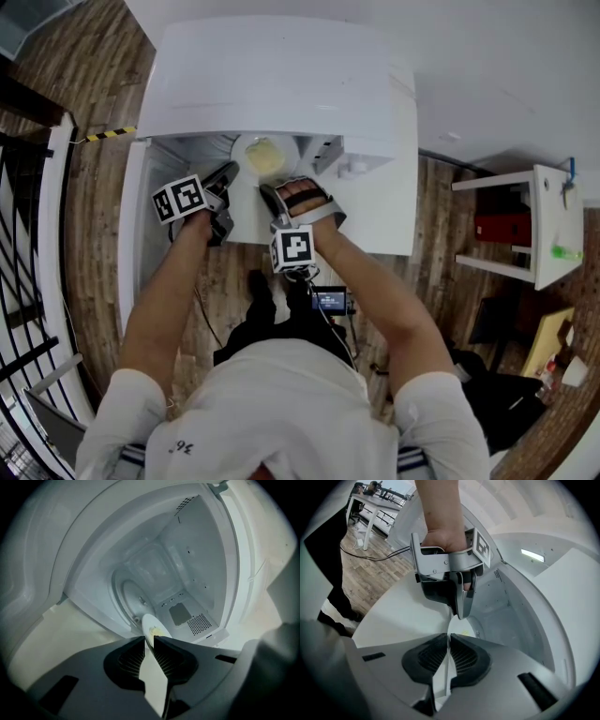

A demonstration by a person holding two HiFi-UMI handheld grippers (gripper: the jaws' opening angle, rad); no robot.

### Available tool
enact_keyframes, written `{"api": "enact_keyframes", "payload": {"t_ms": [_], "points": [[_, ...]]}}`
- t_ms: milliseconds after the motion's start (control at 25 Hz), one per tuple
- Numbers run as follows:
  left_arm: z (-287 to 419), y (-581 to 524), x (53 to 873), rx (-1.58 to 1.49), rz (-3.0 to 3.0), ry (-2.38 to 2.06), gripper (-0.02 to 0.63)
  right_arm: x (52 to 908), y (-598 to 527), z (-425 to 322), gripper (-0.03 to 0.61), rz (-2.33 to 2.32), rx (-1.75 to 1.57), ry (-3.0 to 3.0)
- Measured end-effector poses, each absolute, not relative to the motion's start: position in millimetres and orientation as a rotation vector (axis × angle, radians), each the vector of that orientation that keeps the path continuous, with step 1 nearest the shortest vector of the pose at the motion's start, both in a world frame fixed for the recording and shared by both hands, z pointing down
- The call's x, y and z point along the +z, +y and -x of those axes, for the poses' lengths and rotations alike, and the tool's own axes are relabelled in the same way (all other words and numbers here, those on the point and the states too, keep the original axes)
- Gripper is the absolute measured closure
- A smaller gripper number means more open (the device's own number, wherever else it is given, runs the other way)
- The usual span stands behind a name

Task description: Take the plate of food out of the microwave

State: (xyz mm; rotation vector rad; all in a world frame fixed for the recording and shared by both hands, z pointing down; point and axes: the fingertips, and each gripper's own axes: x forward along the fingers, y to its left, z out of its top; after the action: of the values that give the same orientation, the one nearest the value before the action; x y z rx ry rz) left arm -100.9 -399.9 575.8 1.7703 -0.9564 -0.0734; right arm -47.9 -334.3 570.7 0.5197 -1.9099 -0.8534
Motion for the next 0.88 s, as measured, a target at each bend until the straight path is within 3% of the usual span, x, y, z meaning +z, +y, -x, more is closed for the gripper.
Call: {"api": "enact_keyframes", "payload": {"t_ms": [880], "points": [[91.9, -401.3, 580.8, 0.044, -1.727, -0.895, 0.575, 593.5, -368.3, 20.5, 0.515, -0.655, -0.826, -1.785]]}}
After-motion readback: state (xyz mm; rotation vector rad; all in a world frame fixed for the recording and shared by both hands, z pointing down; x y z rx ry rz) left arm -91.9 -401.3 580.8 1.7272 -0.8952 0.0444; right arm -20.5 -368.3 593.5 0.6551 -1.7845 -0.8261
